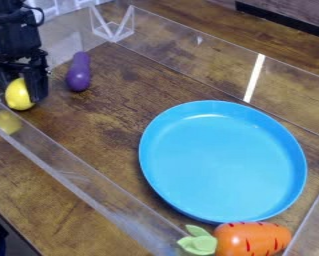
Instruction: Put the lemon on the blue tray
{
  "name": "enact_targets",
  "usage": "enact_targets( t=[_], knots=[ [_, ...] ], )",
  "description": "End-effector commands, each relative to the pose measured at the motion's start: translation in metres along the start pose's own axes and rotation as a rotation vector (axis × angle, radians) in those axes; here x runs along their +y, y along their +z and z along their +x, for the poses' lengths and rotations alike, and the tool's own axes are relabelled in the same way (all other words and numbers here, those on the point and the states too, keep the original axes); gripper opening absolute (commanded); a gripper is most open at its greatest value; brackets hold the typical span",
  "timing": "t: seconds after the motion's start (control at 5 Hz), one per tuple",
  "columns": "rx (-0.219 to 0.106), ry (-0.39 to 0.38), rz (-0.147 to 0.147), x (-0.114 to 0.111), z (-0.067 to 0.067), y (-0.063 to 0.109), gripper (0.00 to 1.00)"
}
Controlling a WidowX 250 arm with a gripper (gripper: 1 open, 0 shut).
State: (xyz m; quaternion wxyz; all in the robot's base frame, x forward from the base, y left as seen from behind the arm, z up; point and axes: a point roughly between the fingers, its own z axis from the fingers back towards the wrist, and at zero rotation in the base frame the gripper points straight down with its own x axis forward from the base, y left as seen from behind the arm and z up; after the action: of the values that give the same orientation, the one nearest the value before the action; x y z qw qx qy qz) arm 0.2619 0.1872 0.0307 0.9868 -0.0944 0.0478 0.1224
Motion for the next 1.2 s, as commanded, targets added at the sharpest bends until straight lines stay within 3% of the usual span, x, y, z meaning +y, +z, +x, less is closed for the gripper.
enact_targets(
  t=[0.0,0.4,0.8,1.0],
  knots=[
    [-0.025,-0.048,0.029,-0.005,-0.003,0.017,0.00],
    [-0.027,-0.046,0.042,-0.023,-0.002,0.049,0.00],
    [-0.093,-0.144,0.066,-0.079,-0.020,0.090,0.00],
    [-0.116,-0.200,0.078,-0.108,-0.027,0.098,0.00]
  ],
)
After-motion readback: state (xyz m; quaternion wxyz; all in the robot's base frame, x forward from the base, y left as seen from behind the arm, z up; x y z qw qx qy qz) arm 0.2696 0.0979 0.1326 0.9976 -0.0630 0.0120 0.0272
